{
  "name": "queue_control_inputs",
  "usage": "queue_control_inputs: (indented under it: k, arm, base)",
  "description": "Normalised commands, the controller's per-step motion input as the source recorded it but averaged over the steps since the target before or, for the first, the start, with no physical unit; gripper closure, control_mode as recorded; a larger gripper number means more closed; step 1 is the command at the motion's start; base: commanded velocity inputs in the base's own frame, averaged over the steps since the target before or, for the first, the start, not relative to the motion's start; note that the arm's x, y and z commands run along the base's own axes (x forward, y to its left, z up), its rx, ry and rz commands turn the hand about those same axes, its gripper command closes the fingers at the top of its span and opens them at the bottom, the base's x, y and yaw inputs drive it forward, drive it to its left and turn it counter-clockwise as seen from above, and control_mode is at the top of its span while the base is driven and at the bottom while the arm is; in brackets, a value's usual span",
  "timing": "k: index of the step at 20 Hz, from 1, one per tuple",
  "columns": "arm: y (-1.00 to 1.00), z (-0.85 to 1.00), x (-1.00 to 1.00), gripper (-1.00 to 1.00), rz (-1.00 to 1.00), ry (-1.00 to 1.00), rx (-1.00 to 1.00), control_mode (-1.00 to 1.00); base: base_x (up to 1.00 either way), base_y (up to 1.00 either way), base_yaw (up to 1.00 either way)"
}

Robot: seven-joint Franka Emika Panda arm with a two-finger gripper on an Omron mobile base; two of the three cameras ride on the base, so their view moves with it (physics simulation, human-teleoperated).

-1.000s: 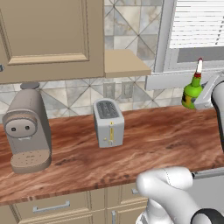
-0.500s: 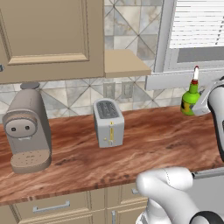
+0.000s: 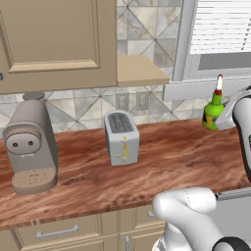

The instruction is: Locate and retrieve the sponge and spray from the cabinet. Place them next to the sink.

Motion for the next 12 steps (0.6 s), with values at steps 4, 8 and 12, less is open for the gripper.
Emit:
queue_control_inputs:
  k: [4,8,12]
  arm:
    - [0.0,0.0,0.0,1.0,0.0,0.0,0.0,1.0]
    - [0.0,0.0,0.0,1.0,0.0,0.0,0.0,1.0]
    - [0.0,0.0,0.0,1.0,0.0,0.0,0.0,1.0]
  base:
    - [0.0,-0.03,0.0]
    - [0.01,-0.15,0.0]
    - [0.07,-0.48,0.01]
